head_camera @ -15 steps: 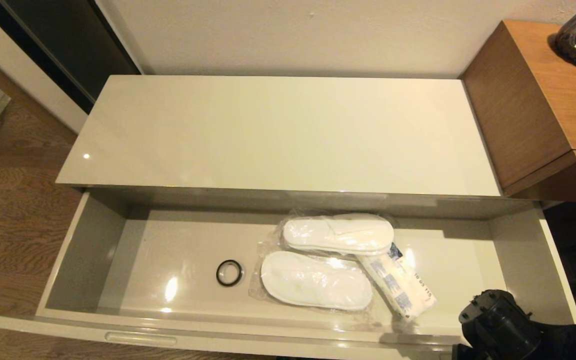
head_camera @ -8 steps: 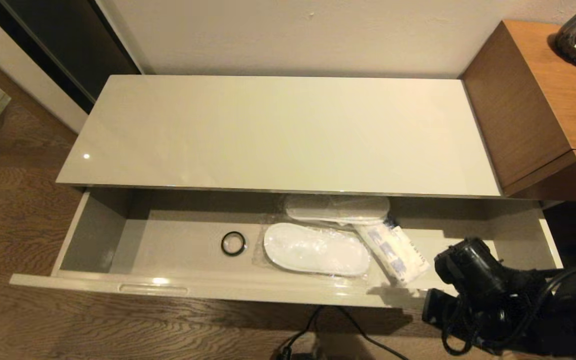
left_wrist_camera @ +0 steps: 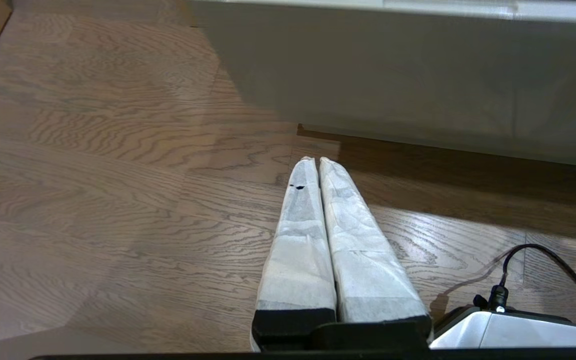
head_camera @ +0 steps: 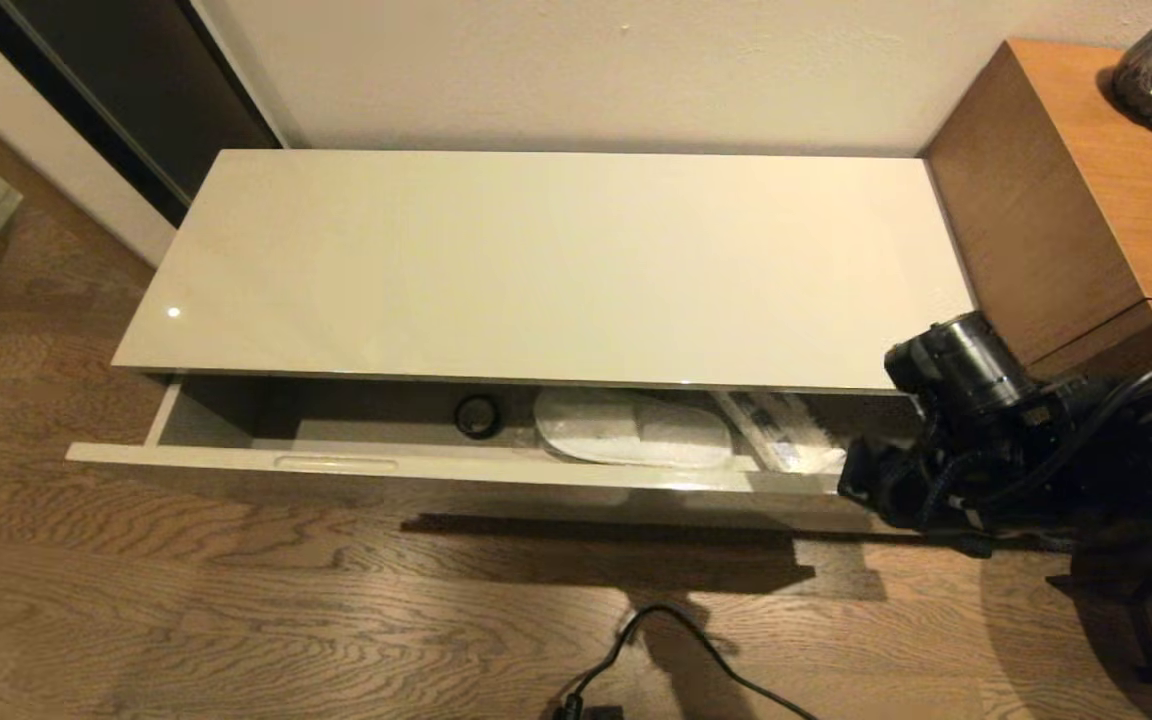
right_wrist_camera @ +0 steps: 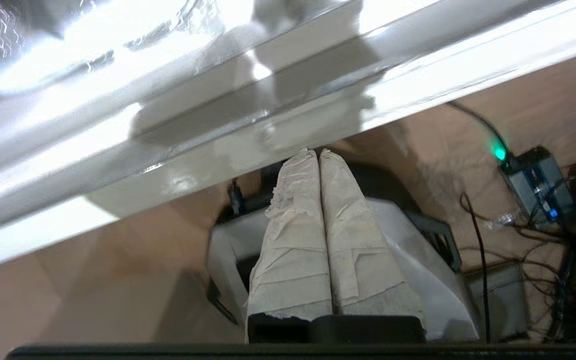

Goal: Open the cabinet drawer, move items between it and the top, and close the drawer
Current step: Close the drawer

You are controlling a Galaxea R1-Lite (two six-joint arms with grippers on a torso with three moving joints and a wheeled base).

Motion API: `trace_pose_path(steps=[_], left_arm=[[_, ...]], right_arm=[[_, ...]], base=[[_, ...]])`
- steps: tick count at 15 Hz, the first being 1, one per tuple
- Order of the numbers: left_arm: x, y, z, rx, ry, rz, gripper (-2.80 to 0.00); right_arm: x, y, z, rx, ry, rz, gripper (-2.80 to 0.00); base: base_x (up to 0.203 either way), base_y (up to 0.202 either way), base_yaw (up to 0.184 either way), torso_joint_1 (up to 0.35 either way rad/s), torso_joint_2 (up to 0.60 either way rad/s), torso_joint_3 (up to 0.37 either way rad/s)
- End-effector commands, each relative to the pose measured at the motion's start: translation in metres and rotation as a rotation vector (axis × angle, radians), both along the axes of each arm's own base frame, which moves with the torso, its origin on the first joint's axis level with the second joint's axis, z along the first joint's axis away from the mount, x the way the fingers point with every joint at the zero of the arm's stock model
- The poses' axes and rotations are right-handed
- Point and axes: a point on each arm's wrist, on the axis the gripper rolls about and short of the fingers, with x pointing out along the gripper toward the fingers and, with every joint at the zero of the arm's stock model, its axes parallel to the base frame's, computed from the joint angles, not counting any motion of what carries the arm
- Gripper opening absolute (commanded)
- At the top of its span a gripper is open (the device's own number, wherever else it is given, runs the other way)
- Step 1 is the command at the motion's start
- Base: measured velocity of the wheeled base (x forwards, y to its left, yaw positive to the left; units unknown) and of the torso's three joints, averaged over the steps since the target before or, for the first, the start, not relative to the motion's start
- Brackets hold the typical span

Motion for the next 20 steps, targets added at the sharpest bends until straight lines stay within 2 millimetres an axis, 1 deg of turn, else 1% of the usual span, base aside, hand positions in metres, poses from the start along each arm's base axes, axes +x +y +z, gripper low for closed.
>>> trace_pose_path(steps=[1, 3, 4, 6, 7, 10, 13, 14, 16, 18, 20], left_arm=[[-0.003, -0.001, -0.001, 0.008, -0.037, 0.001, -2.8], [-0.003, -0.001, -0.001, 0.008, -0.037, 0.001, -2.8], [-0.003, -0.001, -0.001, 0.008, -0.037, 0.001, -2.8], [-0.003, -0.001, -0.001, 0.008, -0.037, 0.001, -2.8], [-0.003, -0.001, -0.001, 0.008, -0.037, 0.001, -2.8], [-0.003, -0.001, -0.001, 0.008, -0.037, 0.001, -2.8], [-0.003, -0.001, -0.001, 0.008, -0.037, 0.001, -2.8], [-0.003, -0.001, -0.001, 0.008, -0.037, 0.001, -2.8], [-0.003, -0.001, -0.001, 0.008, -0.037, 0.001, -2.8], [-0.003, -0.001, -0.001, 0.008, -0.037, 0.001, -2.8], [-0.003, -0.001, -0.001, 0.008, -0.037, 0.001, -2.8]], right_arm=[[0.006, -0.009, 0.022, 0.019, -0.045, -0.038, -2.8], [0.014, -0.019, 0.036, 0.003, -0.069, -0.053, -2.8], [0.015, -0.021, 0.038, -0.016, -0.068, -0.042, -2.8], [0.015, -0.021, 0.031, -0.031, -0.042, -0.037, -2.8], [0.013, -0.022, 0.03, -0.031, -0.039, -0.038, -2.8], [0.0, -0.027, 0.04, -0.017, -0.062, -0.029, -2.8], [0.01, -0.022, 0.021, -0.047, 0.005, -0.022, -2.8], [0.015, -0.021, 0.011, -0.058, 0.038, -0.025, -2.8], [0.019, -0.02, -0.008, -0.082, 0.095, -0.033, -2.8], [0.024, -0.018, -0.016, -0.087, 0.109, -0.035, -2.8], [0.031, -0.015, -0.015, -0.072, 0.072, -0.036, -2.8]], base=[[0.0, 0.0, 0.0, 0.0, 0.0, 0.0], [0.0, 0.0, 0.0, 0.0, 0.0, 0.0], [0.0, 0.0, 0.0, 0.0, 0.0, 0.0], [0.0, 0.0, 0.0, 0.0, 0.0, 0.0], [0.0, 0.0, 0.0, 0.0, 0.0, 0.0], [0.0, 0.0, 0.0, 0.0, 0.0, 0.0], [0.0, 0.0, 0.0, 0.0, 0.0, 0.0], [0.0, 0.0, 0.0, 0.0, 0.0, 0.0], [0.0, 0.0, 0.0, 0.0, 0.0, 0.0], [0.0, 0.0, 0.0, 0.0, 0.0, 0.0], [0.0, 0.0, 0.0, 0.0, 0.0, 0.0]])
